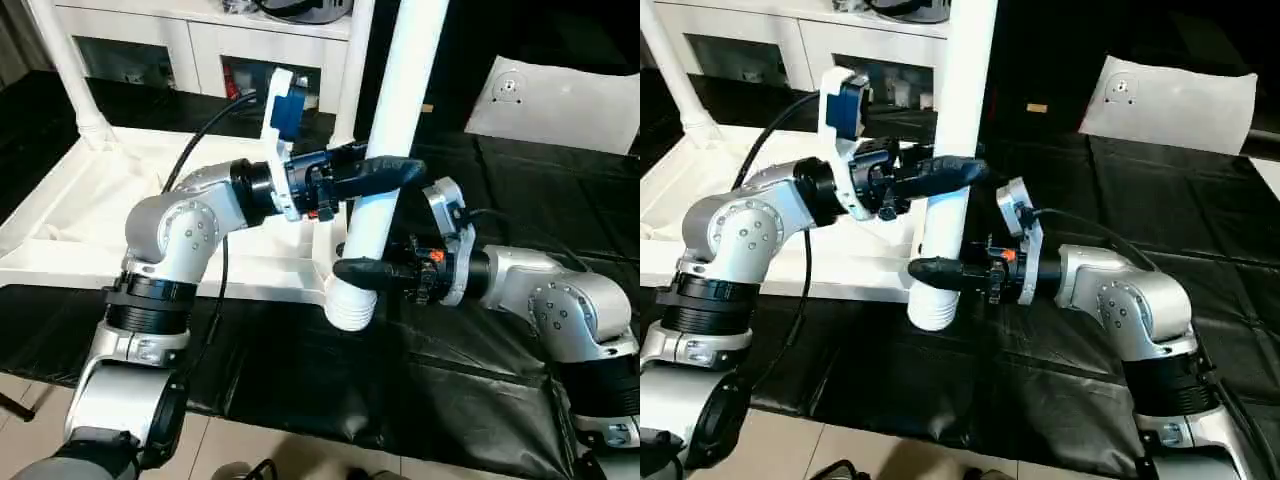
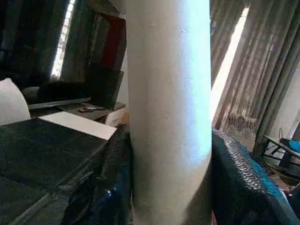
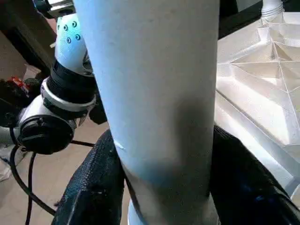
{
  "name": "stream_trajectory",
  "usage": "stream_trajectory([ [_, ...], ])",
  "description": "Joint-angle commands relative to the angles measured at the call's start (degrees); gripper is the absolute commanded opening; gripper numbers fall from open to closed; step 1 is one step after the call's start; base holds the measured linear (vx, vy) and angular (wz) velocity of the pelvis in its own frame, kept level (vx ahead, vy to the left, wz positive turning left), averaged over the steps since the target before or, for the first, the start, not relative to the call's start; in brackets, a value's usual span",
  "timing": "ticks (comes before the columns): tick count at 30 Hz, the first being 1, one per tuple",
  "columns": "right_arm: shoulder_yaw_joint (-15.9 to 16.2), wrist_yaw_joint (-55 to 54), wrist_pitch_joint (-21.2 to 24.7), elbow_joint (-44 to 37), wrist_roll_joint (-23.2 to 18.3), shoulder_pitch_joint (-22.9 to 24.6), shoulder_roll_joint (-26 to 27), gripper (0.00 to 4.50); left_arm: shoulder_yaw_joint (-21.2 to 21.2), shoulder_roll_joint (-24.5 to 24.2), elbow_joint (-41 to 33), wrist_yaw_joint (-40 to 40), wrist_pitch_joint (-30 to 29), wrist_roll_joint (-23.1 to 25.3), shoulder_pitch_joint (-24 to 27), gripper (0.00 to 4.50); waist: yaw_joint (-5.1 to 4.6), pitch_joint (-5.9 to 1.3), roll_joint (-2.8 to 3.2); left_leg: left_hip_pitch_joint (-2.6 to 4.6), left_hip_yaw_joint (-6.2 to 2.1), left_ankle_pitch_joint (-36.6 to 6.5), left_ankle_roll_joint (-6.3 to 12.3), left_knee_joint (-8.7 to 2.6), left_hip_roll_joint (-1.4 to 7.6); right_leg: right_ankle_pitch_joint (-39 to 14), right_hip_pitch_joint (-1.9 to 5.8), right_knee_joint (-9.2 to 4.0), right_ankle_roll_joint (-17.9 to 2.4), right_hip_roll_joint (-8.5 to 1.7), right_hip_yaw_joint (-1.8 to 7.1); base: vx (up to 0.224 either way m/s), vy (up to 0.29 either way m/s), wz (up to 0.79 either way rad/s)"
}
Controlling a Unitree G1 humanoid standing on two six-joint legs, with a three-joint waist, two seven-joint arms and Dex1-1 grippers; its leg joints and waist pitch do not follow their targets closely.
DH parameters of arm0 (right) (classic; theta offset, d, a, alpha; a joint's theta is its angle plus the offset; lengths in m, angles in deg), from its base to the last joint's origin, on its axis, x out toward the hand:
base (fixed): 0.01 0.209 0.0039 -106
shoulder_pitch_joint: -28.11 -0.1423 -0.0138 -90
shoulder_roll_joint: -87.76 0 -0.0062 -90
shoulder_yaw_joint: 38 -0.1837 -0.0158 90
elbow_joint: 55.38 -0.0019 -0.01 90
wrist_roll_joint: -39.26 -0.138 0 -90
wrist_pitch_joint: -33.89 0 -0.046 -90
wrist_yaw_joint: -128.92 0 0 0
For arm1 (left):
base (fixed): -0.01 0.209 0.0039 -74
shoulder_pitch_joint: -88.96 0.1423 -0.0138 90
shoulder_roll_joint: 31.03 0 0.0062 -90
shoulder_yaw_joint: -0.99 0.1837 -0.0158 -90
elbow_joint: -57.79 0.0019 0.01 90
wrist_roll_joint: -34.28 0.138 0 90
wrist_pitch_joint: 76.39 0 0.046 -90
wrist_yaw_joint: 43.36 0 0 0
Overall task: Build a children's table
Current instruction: Pick table leg
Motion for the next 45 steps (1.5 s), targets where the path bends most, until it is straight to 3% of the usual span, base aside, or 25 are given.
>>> stream_trajectory([
  [1,-0.3,0.4,-0.1,-1.1,-0.7,0.4,-0.1,2.02,-0.4,0.1,0.7,2.4,-0.2,1.3,-1.4,1.84,0.03,-4.80,-0.45,0.21,-0.60,-3.5,2.46,-3.31,2.47,-22.8,3.95,-3.89,-2.1,-4.74,3.62,0.000,0.000,0.00],
  [4,-0.5,-0.2,-0.4,-1.4,-0.6,0.8,0.2,2.00,-0.4,0.2,0.5,2.8,-0.2,1.3,-1.3,1.84,0.07,-4.84,-0.31,0.24,-0.65,-3.6,2.47,-3.31,2.53,-22.7,3.95,-3.93,-2.2,-4.76,3.60,0.000,0.000,0.00],
  [5,-0.5,-0.4,-0.5,-1.5,-0.6,0.8,0.3,2.00,-0.5,0.3,0.4,3.0,-0.3,1.2,-1.2,2.40,0.03,-4.79,-0.35,0.27,-0.66,-3.8,2.42,-3.33,2.53,-22.9,3.93,-3.96,-2.2,-4.76,3.58,0.000,0.000,0.00],
  [6,-0.7,-0.8,-0.7,-1.6,-0.5,0.9,0.5,2.00,-0.7,0.4,0.3,3.5,-0.5,1.1,-1.1,2.54,0.05,-4.80,-0.35,0.26,-0.62,-4.0,2.37,-3.31,2.46,-23.2,3.98,-4.00,-2.2,-4.79,3.57,0.000,0.000,0.00],
  [9,-1.0,-1.7,-1.2,-1.9,-0.3,1.2,1.0,1.99,-0.7,0.3,-0.4,4.4,-0.4,1.4,-0.4,2.57,0.02,-4.84,-0.50,0.16,-0.64,-3.6,2.47,-3.30,2.46,-23.0,4.02,-3.89,-1.9,-4.77,3.57,0.000,0.000,0.00],
  [15,-1.1,-5.0,-3.6,-2.4,1.6,1.8,2.3,1.94,-0.7,0.3,-3.9,8.4,0.7,3.1,2.5,3.17,-0.08,-4.86,-0.38,0.22,-0.71,-3.7,2.01,-3.35,2.65,-22.6,3.98,-3.75,-2.1,-4.92,3.63,0.000,0.000,0.00],
  [18,-1.4,-8.5,-5.6,-2.6,3.5,2.0,3.9,1.94,-1.3,1.1,-7.5,14.0,-0.2,4.0,4.9,3.42,-0.20,-4.81,-0.32,0.23,-0.71,-3.7,1.74,-3.36,2.70,-22.3,3.91,-3.71,-2.4,-4.86,3.66,0.000,0.000,0.00],
  [26,-0.4,-12.9,-7.4,-4.0,5.7,3.1,6.3,1.94,-0.1,5.0,-15.5,26.5,2.0,9.7,11.3,3.43,-0.31,-4.63,-0.21,0.30,-0.65,-5.2,1.93,-3.36,2.48,-24.6,3.75,-4.41,-0.7,-4.57,3.44,0.000,0.000,0.00],
  [30,0.0,-14.3,-8.6,-3.6,6.7,3.3,7.2,1.94,0.6,6.0,-17.6,30.4,3.7,12.0,13.5,3.19,-0.47,-4.57,-0.76,0.09,-0.67,-5.6,2.03,-3.35,2.38,-26.0,3.71,-4.69,0.9,-4.51,3.32,0.000,0.000,0.00],
  [33,0.4,-15.1,-9.3,-3.1,7.6,3.2,7.8,1.94,0.3,7.4,-19.0,33.6,3.7,12.8,15.0,3.13,-0.64,-4.48,-0.73,0.18,-0.64,-6.3,2.01,-3.30,2.29,-27.5,3.57,-4.96,1.8,-4.47,3.18,0.000,0.000,0.00],
  [35,0.4,-15.1,-9.4,-3.0,7.7,3.2,7.8,1.94,0.3,7.6,-19.2,34.0,3.7,13.0,15.1,3.13,-0.64,-4.47,-0.67,0.17,-0.66,-6.5,2.06,-3.28,2.19,-28.0,3.54,-5.08,2.3,-4.41,3.12,0.000,0.000,0.00],
  [36,0.5,-15.3,-9.6,-2.7,7.9,3.0,7.9,1.93,0.3,8.1,-19.8,34.6,3.8,13.0,15.6,3.11,-0.75,-4.47,-1.11,0.15,-0.68,-6.6,2.10,-3.28,2.25,-28.1,3.53,-5.11,2.7,-4.40,3.10,0.000,0.000,0.00],
  [38,0.5,-15.4,-9.7,-2.6,8.1,2.9,7.9,1.93,0.3,8.7,-20.3,34.8,3.4,12.1,16.0,2.83,-0.68,-4.46,-0.83,0.20,-0.69,-6.7,2.09,-3.26,2.20,-28.4,3.42,-5.15,2.9,-4.45,3.08,0.000,0.000,0.00],
  [45,0.3,-15.8,-10.0,-2.1,8.7,2.6,8.0,1.93,0.1,10.4,-21.2,35.5,2.2,10.0,16.6,2.60,-0.96,-4.46,-1.19,0.19,-0.71,-7.4,2.02,-3.27,2.23,-28.4,3.42,-5.24,3.2,-4.40,3.01,0.000,0.000,0.00],
])
